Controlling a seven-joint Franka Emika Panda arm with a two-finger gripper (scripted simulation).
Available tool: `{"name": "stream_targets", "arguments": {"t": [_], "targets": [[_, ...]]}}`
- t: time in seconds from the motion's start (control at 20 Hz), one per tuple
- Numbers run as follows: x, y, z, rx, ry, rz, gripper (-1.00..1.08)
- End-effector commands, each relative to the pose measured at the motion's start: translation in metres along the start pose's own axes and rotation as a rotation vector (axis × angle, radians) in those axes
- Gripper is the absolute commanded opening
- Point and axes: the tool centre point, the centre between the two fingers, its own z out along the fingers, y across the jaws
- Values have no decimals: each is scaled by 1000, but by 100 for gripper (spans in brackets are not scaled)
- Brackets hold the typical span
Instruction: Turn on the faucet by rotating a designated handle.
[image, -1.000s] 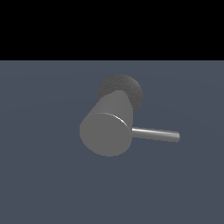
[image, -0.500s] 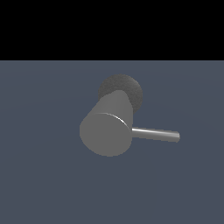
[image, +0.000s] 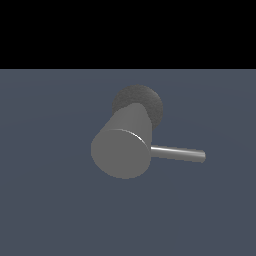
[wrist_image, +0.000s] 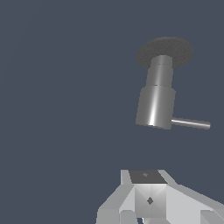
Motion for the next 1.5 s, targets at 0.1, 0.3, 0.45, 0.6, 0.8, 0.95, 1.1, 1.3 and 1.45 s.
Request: {"name": "stream_targets", "arguments": {"t": [0.1, 0.3, 0.45, 0.6, 0.8, 0.95, 1.1, 1.3, 1.45], "targets": [[5, 6, -15, 168, 67, 1, -100], [10, 14, -30, 323, 133, 6, -100], [14, 22, -41, 438, 186, 13, -100], [18, 32, -52, 551, 241, 25, -100], [24, 49, -67, 699, 316, 47, -100], [28, 64, -76, 808, 374, 70, -100], [32, 82, -85, 914, 433, 99, -100], [37, 108, -92, 1052, 510, 147, -100], [40, 130, -95, 1152, 568, 191, -100]]}}
